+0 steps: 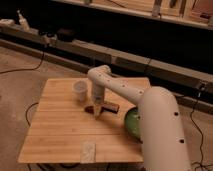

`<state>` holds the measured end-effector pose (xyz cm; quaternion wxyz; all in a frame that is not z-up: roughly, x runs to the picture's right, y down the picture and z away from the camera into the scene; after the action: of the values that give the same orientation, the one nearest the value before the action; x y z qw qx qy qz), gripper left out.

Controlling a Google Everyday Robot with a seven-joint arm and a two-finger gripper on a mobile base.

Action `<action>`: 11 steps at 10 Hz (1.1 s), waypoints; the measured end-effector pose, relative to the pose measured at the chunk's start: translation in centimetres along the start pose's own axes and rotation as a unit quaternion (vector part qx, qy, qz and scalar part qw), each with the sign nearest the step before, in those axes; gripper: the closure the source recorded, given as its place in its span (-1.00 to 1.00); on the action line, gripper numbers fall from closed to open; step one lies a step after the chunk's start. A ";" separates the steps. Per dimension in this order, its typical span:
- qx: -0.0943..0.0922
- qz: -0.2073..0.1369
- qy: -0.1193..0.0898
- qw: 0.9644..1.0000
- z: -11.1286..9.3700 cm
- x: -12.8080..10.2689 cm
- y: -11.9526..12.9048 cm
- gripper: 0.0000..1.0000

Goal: Place the pepper on the white sponge

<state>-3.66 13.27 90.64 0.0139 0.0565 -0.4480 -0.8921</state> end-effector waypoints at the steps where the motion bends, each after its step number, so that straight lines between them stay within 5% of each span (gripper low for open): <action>1: -0.001 0.002 -0.001 1.000 -0.1 -0.1 0.1 0.34; 4: -0.023 -0.016 -0.002 1.000 -2.0 0.8 0.5 0.39; 6: -0.068 -0.103 0.000 0.992 -5.5 4.3 -0.4 0.39; 8: -0.074 -0.190 0.009 0.979 -7.1 6.6 -2.7 0.39; 9: -0.068 -0.241 0.019 0.968 -7.6 7.7 -4.4 0.39; 10: -0.059 -0.295 0.029 0.953 -7.9 8.8 -6.3 0.39; 11: -0.056 -0.319 0.030 0.946 -7.7 9.1 -6.7 0.39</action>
<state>-11.64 10.42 79.88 -0.2551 0.2225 -0.3550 -0.8714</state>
